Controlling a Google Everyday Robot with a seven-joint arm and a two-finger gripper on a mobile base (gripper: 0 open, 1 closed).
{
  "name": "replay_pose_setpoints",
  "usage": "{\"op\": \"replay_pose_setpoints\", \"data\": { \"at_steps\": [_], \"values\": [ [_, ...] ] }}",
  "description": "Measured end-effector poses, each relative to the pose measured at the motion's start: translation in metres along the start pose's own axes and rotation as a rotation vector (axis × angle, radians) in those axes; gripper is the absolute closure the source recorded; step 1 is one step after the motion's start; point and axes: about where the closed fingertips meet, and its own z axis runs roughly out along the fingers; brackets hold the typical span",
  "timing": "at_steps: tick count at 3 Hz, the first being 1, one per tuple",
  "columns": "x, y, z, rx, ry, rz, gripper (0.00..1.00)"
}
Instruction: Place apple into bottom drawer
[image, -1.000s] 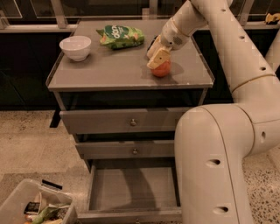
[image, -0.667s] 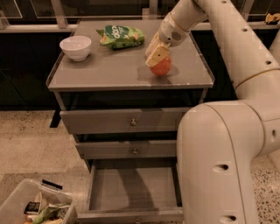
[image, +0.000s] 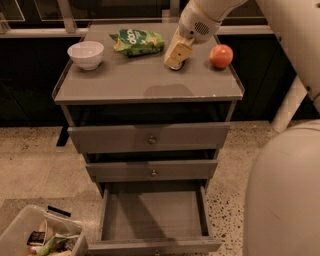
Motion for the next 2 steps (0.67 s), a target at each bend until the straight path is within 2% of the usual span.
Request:
{"op": "replay_pose_setpoints", "data": {
  "at_steps": [1,2],
  "values": [
    [-0.0003,0.0180,0.0053,-0.029,0.018,-0.001,0.81],
    [0.0001,0.0177,0.0062,-0.029,0.018,0.000,0.58]
  ]
}}
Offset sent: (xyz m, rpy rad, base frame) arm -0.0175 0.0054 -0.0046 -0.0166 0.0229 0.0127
